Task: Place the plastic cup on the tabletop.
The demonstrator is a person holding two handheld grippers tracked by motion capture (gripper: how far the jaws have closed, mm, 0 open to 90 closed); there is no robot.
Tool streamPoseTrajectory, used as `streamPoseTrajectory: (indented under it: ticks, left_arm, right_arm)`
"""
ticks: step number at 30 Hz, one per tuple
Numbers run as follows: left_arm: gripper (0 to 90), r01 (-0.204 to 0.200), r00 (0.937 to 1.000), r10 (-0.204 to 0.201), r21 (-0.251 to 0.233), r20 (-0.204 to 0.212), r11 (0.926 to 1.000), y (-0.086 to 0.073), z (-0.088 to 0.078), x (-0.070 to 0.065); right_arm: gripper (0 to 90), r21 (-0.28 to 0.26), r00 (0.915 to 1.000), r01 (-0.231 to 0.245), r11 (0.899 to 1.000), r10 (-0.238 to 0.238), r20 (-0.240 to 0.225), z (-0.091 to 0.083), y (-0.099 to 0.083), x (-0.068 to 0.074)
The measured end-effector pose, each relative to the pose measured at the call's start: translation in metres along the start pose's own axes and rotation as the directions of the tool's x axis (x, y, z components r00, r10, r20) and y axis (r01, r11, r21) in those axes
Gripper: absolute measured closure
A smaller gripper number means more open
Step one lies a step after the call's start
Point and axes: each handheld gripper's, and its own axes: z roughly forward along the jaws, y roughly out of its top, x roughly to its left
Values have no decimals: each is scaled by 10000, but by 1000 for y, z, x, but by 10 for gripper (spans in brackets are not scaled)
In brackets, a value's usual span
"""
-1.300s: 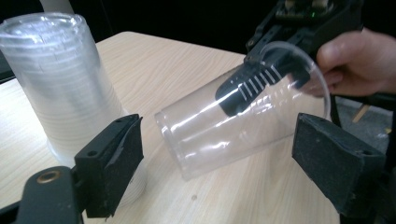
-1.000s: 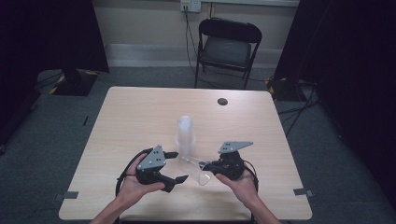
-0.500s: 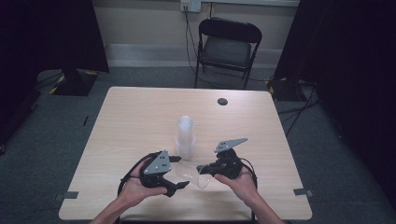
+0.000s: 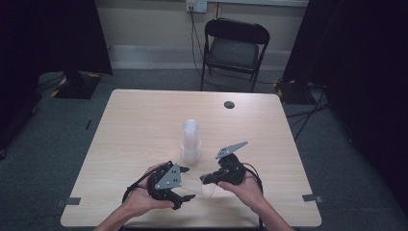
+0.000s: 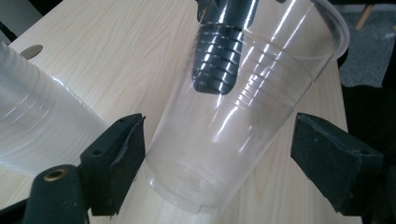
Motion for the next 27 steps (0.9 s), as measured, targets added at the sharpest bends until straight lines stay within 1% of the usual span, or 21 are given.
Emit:
streamPoseTrajectory:
  ticks: [1,4,5,8,9,10,11,12,14,15,16,17,18,20,21,22,23,26,27]
  left_arm:
    - [195,-199,9998,199,67,-11,9998,1,0,-1]
    - [209,-521,9985,523,121,-135,9986,3,3,-6]
    - [209,-616,9981,617,99,-28,9981,4,4,-6]
    - [216,-725,9973,726,141,-51,9973,5,7,-9]
    - [216,-854,9963,855,183,-24,9962,5,8,-8]
    - [225,-830,9965,831,170,-37,9964,5,8,-9]
    - [225,-810,9967,810,-3,-80,9967,5,10,-9]
    - [222,-898,9959,898,23,-45,9960,6,10,-9]
    - [213,-1041,9945,1042,-88,121,9945,6,12,-9]
    - [216,-1056,9944,1056,-93,24,9944,7,13,-10]
    - [218,-1251,9921,1252,-132,60,9921,8,13,-10]
    - [220,-1306,9914,1308,-224,91,9912,8,14,-10]
    - [221,-1221,9925,1222,-276,19,9921,8,14,-13]
    - [225,-1401,9901,1402,-252,-3,9898,9,15,-14]
    - [228,-1421,9898,1420,-241,-51,9896,9,16,-15]
    - [228,-1444,9895,1446,-285,26,9891,9,16,-15]
    - [228,-1610,9869,1610,-255,12,9866,9,17,-15]
    - [240,-1586,9873,1586,-250,-29,9870,9,18,-15]
    - [244,-1717,9851,1715,-293,-99,9847,9,19,-15]
  right_arm:
    - [900,79,10000,-17,10000,18,-40,1,0,0]
    - [900,255,9999,-94,9996,97,-115,4,1,1]
    - [900,318,9998,-149,9994,153,-126,5,2,1]
    - [900,442,9995,-232,9988,241,-185,7,3,3]
    - [900,440,9994,-265,9987,274,-194,7,4,3]
    - [900,473,9991,-296,9984,310,-284,8,5,3]
    - [900,471,9989,-330,9983,345,-312,8,5,3]
    - [900,496,9988,-382,9980,397,-296,9,6,3]
    - [900,535,9985,-424,9977,442,-335,11,7,4]
    - [900,595,9983,-450,9972,471,-349,12,7,4]
    - [900,619,9981,-507,9968,527,-317,13,7,4]
    - [900,638,9979,-542,9965,563,-310,13,8,4]
    - [900,681,9975,-596,9959,619,-331,14,8,4]
    - [900,726,9974,-635,9953,658,-306,15,8,5]
    - [900,763,9972,-657,9949,683,-319,16,8,5]
    - [900,781,9968,-696,9945,723,-330,16,8,6]
    - [900,834,9964,-756,9936,786,-328,17,9,6]
    - [900,846,9958,-826,9930,857,-334,18,9,6]
    - [900,860,9957,-853,9926,882,-300,18,9,5]
